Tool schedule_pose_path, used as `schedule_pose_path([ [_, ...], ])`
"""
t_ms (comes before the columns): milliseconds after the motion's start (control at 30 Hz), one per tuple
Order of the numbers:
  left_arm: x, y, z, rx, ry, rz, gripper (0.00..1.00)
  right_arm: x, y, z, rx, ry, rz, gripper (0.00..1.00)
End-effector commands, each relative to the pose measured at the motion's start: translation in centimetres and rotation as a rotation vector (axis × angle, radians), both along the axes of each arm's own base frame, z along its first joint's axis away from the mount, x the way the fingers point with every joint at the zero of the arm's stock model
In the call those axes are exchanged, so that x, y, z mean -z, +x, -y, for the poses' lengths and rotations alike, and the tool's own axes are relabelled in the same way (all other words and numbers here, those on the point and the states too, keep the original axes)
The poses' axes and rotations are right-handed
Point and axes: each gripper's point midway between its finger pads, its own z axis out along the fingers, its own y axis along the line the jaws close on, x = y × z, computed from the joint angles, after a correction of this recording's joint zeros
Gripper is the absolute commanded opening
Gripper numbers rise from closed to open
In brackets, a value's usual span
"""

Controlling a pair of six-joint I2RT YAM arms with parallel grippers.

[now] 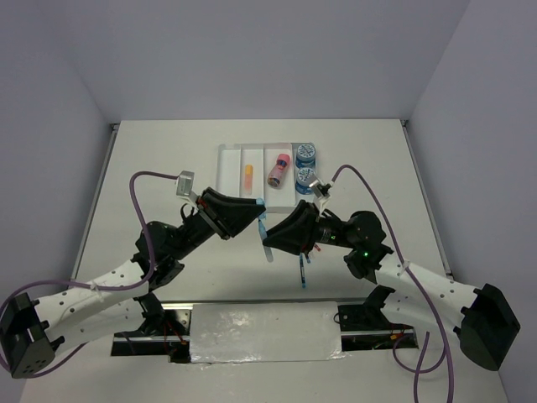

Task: Sort the stationery into containers
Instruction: Close the pen cap on the pen.

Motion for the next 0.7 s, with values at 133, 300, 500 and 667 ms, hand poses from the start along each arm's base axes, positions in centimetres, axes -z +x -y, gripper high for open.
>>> schedule_pose_path([
  [133, -0.4, 0.0, -0.9, -0.038, -0.02, 0.021, 0.0, -3.4, -0.3, 0.5, 0.027, 0.083, 0.1, 0.0],
  [300, -0.2, 0.1, -1.0, -0.043, -0.016, 0.022, 0.0, -3.8, -0.1, 0.5, 0.03, 0.105, 0.102, 0.0],
  [500, 0.0, 0.0, -1.1, -0.036, -0.035, 0.007, 0.0, -5.6, 0.8, 0.4, 0.068, 0.159, 0.113, 0.0],
  [667, -0.3, -0.5, -1.2, -0.012, -0.058, 0.007, 0.0, -6.9, 1.7, -0.1, 0.094, 0.175, 0.129, 0.0],
])
